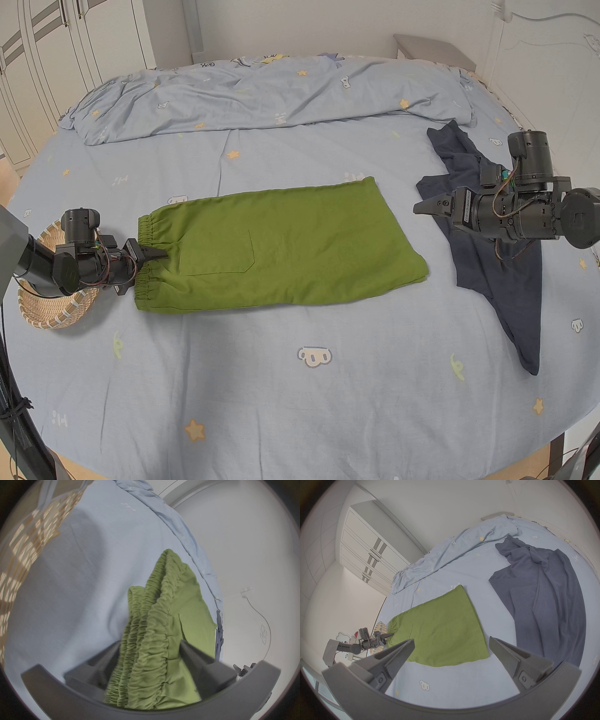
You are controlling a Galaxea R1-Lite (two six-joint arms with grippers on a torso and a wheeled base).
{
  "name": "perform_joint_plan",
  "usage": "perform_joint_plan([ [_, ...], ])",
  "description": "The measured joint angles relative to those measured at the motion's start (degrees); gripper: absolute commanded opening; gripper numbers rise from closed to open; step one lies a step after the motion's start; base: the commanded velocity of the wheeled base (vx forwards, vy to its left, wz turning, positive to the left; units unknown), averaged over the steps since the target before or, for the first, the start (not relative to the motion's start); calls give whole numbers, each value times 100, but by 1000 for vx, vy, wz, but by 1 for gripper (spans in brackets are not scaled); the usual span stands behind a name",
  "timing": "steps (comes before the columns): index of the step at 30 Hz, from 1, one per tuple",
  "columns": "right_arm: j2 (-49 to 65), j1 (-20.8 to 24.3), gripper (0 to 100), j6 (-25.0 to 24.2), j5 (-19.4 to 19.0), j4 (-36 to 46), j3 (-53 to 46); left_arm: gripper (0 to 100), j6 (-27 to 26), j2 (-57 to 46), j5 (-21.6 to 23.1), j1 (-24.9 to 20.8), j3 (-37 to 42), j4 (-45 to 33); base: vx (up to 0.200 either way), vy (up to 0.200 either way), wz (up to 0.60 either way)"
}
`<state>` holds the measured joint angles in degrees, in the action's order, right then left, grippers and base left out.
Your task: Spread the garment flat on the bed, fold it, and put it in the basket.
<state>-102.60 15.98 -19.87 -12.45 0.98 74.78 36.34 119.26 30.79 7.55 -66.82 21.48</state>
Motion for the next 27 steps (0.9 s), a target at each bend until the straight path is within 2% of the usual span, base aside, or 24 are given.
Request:
perform_joint_plan([
  [17,-219,-182,100,9,-63,-29,133,0,-7,-250,-30,-24,138,-2,0,0,0],
  [22,-586,-395,100,17,-367,-90,289,0,-5,-389,-28,-38,172,-5,0,0,0],
  [27,-1215,-612,100,59,-887,-177,496,0,-7,-485,-26,-41,207,-2,0,0,0],
])
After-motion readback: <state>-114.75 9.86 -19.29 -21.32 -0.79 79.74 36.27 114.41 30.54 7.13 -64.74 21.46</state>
